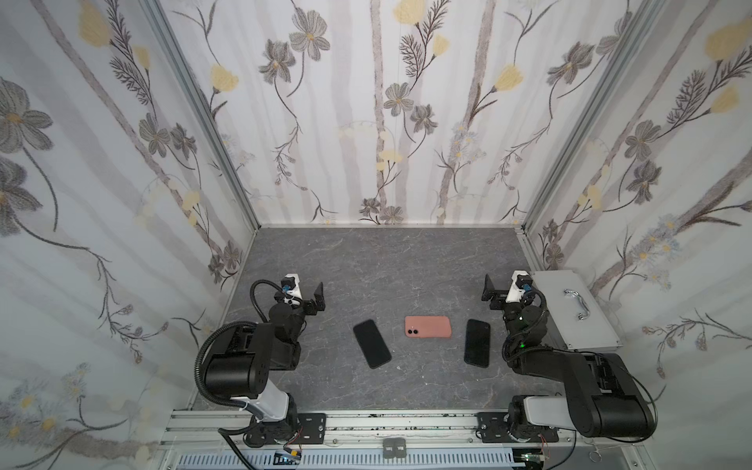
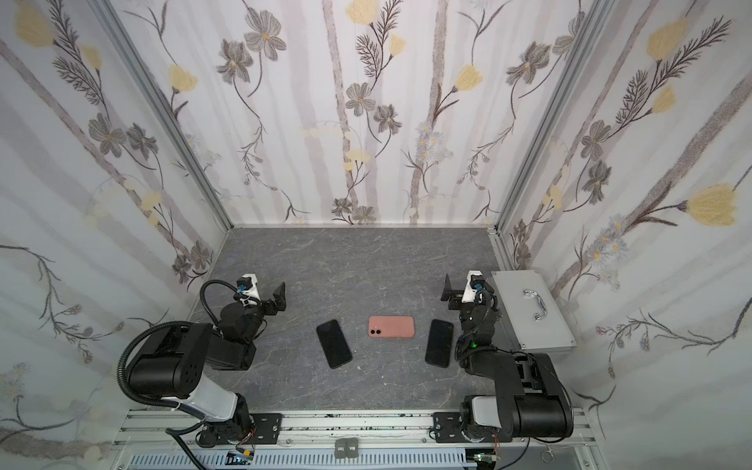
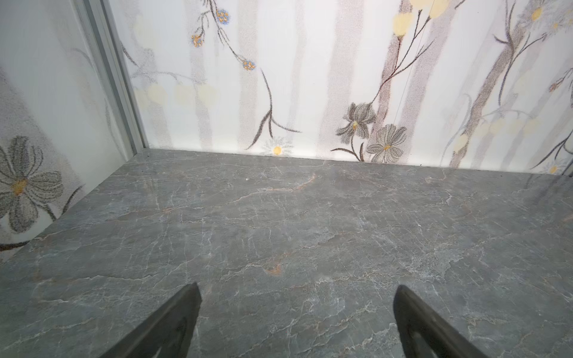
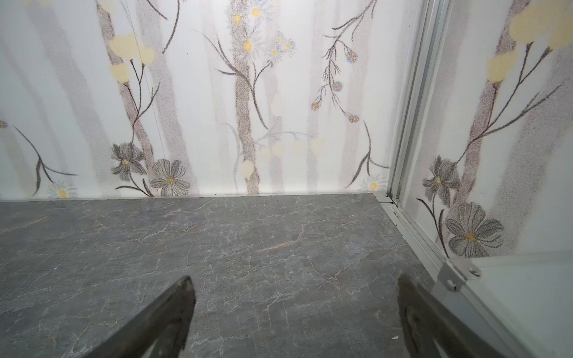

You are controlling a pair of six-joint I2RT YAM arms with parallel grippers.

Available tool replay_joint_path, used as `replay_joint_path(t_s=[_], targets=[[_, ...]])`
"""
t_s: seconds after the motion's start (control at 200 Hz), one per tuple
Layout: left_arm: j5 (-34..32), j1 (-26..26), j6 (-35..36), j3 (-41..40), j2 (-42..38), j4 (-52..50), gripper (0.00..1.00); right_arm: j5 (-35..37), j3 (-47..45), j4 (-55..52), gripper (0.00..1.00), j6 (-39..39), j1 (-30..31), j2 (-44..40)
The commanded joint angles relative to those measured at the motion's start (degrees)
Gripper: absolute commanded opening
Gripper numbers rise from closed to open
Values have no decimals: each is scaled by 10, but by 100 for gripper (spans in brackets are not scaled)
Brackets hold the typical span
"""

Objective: Take the phone out of the phone case
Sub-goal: Pick up the phone from the center of the table.

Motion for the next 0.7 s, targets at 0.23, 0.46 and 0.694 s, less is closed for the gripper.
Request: replay_joint_path(t_s=[0.23, 0.46, 0.694], targets=[[-46, 1, -21, 5, 1, 5, 100, 24, 6, -2, 100, 4, -1, 2], [-91, 1, -37, 3, -1, 4, 100, 3, 3, 2, 100, 9, -11, 4], [-114, -22, -15, -5, -16, 6, 100, -6, -4, 17, 100, 5, -11, 1]])
